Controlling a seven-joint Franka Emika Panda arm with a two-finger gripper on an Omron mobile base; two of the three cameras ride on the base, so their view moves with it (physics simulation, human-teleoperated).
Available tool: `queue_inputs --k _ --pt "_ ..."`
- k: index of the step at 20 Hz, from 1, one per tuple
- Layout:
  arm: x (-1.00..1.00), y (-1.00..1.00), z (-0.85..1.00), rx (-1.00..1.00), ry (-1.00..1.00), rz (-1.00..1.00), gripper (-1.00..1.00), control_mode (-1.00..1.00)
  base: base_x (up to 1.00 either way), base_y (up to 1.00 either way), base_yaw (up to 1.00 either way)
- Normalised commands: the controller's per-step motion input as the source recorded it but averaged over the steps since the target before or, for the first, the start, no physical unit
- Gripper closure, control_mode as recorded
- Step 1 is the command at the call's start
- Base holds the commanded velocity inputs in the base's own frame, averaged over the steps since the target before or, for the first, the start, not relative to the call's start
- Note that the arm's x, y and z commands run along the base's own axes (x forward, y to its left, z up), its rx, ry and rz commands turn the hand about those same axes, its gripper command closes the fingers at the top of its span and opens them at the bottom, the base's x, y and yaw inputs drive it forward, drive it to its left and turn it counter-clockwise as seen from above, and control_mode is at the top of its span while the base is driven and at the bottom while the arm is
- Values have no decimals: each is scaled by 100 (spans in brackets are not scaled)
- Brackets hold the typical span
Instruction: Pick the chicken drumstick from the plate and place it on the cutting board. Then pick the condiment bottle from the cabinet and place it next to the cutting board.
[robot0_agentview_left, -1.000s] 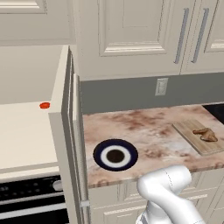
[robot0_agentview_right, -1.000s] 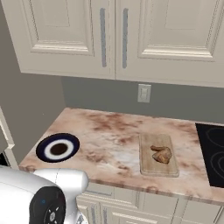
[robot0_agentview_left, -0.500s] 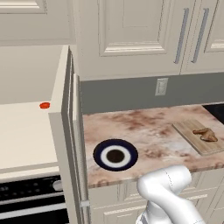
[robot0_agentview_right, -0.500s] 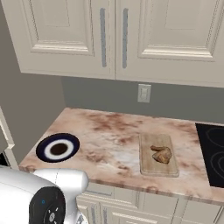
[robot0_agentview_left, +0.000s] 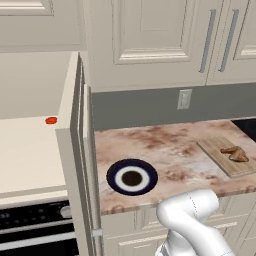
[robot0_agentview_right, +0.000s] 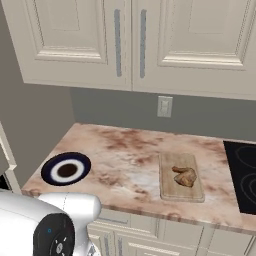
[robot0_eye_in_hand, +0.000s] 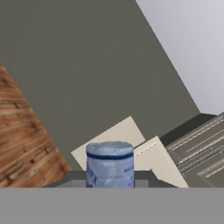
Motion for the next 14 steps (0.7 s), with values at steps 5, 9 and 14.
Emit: queue_inputs --k 5,9,14 --pt "0 -9 0 0 0 0 100 -100 0 0 0" --pt "2 -18 -5 0 3 0 100 -100 0 0 0" --pt "11 -25 -16 0 4 0 100 -100 0 0 0"
